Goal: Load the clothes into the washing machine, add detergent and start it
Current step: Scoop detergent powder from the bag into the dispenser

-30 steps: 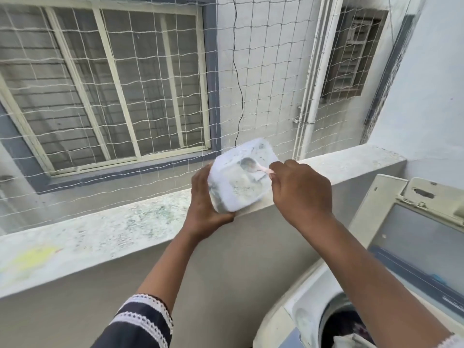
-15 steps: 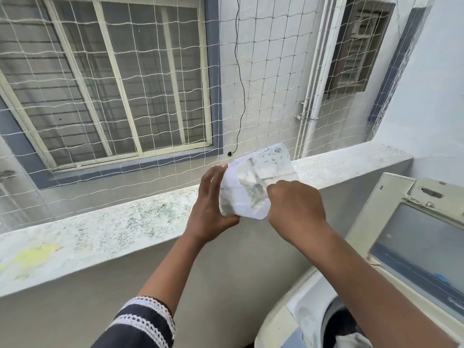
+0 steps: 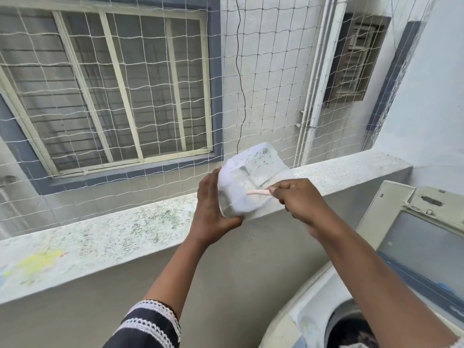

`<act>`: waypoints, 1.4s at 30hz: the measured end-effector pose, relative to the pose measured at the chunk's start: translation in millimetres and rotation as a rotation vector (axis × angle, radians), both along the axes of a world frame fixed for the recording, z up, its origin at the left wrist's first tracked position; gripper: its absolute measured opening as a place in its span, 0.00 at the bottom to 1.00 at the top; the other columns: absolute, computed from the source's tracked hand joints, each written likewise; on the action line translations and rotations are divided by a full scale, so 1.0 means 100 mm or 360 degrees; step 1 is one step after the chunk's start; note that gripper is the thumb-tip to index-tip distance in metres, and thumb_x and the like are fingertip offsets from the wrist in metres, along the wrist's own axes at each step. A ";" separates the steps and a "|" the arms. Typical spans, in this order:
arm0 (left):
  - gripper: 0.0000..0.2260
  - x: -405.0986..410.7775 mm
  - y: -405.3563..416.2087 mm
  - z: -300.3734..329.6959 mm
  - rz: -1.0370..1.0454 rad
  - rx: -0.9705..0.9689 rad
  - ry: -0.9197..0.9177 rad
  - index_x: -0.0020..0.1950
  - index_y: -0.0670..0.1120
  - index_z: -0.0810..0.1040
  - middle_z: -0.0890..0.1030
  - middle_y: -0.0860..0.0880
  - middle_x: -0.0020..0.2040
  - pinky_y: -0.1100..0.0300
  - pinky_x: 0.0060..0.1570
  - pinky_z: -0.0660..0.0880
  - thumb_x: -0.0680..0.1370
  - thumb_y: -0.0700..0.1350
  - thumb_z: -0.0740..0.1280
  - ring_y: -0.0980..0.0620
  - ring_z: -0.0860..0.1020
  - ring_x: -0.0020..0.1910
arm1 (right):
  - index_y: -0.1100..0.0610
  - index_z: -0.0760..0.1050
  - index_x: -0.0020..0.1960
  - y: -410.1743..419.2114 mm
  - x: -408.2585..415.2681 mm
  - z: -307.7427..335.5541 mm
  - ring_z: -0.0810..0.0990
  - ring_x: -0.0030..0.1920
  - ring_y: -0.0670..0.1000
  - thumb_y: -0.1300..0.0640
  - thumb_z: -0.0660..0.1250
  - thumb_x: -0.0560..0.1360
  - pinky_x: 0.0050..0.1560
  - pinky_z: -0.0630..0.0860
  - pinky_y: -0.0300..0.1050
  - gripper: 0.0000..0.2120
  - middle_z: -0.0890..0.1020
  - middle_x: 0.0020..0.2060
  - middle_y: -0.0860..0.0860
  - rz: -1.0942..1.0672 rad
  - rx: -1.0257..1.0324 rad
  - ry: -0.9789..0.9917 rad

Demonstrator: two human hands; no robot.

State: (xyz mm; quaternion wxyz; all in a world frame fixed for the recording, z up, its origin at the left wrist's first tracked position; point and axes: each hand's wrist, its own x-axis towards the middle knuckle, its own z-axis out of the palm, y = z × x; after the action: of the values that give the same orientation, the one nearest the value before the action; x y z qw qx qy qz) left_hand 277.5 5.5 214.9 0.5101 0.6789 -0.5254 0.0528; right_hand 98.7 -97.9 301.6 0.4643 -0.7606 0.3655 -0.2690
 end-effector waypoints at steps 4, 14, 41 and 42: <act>0.54 0.04 0.01 -0.01 0.0019 0.0012 0.0161 0.77 0.59 0.48 0.58 0.66 0.68 0.57 0.69 0.63 0.60 0.47 0.77 0.56 0.58 0.74 | 0.54 0.84 0.41 -0.15 0.09 0.12 0.63 0.27 0.48 0.57 0.68 0.75 0.31 0.59 0.42 0.07 0.70 0.24 0.47 -0.0031 -0.0024 -0.0007; 0.56 0.09 -0.01 -0.03 -0.0065 0.0111 0.0390 0.72 0.70 0.39 0.50 0.80 0.66 0.80 0.61 0.56 0.64 0.43 0.78 0.78 0.52 0.68 | 0.60 0.83 0.45 -0.29 0.22 0.42 0.58 0.28 0.49 0.63 0.67 0.76 0.28 0.53 0.39 0.06 0.67 0.29 0.53 -0.0018 0.0088 -0.0086; 0.17 -1.15 -0.09 -0.48 -0.0053 -0.0330 -0.0402 0.59 0.47 0.68 0.73 0.55 0.50 0.60 0.51 0.66 0.75 0.52 0.68 0.57 0.73 0.48 | 0.60 0.83 0.44 -0.31 -0.76 0.55 0.58 0.26 0.47 0.62 0.67 0.76 0.26 0.53 0.38 0.06 0.65 0.27 0.50 -0.0200 0.0076 -0.0140; 0.16 -1.24 -0.11 -0.47 -0.0163 -0.0155 -0.0265 0.59 0.50 0.68 0.73 0.59 0.46 0.63 0.47 0.67 0.76 0.52 0.67 0.62 0.72 0.44 | 0.61 0.83 0.45 -0.31 -0.83 0.52 0.58 0.25 0.47 0.62 0.67 0.76 0.26 0.53 0.37 0.06 0.65 0.27 0.51 -0.0227 0.0081 -0.0135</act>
State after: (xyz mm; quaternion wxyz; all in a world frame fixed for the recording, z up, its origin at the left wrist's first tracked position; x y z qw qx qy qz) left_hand 153.0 -5.0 167.9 0.4993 0.6188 -0.5967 0.1083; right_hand 15.4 -129.3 353.5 0.4781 -0.7085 0.4056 -0.3240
